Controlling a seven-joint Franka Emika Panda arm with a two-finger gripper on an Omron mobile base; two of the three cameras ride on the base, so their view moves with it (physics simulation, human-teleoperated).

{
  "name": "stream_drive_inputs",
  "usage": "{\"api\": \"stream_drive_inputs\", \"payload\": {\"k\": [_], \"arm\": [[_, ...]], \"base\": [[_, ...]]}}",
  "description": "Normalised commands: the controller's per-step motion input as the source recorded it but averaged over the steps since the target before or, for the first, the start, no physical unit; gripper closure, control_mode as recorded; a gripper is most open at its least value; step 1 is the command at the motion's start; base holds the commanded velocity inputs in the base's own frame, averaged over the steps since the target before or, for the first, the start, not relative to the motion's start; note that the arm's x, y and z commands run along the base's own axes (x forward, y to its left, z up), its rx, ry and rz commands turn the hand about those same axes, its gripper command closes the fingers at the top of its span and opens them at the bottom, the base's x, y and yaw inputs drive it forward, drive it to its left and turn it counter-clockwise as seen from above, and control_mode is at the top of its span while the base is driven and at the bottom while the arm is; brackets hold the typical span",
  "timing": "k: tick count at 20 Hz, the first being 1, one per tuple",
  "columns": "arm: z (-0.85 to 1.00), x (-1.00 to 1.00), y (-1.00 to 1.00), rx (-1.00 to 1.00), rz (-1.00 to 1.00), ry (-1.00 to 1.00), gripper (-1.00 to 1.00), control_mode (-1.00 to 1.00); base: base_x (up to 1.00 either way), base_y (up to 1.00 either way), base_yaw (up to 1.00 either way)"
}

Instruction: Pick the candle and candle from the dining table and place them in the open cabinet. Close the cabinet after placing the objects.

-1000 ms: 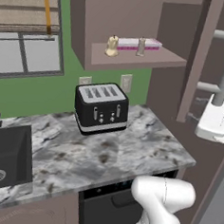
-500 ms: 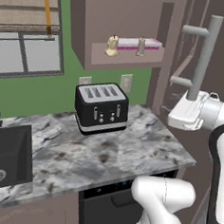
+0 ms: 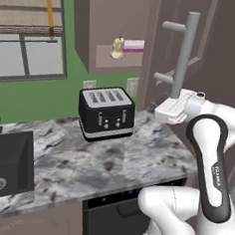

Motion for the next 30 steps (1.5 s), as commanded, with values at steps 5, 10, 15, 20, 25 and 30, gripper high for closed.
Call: {"api": "stream_drive_inputs", "payload": {"k": [5, 10, 15, 20, 25, 30], "arm": [[0.00, 0.75, 0.02, -0.02, -0.03, 0.00, -1.00, -1.00], [0.00, 0.72, 0.00, -0.03, -0.04, 0.00, -1.00, -1.00], [0.00, 0.78, 0.00, -0.01, -0.05, 0.00, -1.00, -1.00], [0.00, 0.56, 0.00, -0.03, -0.08, 0.00, -1.00, -1.00], [0.16, 0.31, 0.00, -0.06, -0.12, 0.00, -1.00, -1.00], [0.27, 0.24, 0.00, -0.06, -0.14, 0.00, -1.00, -1.00]], "base": [[0.00, 0.00, 0.00], [0.00, 0.00, 0.00], [0.00, 0.00, 0.00], [0.00, 0.00, 0.00], [0.00, 0.00, 0.00], [0.00, 0.00, 0.00]]}}
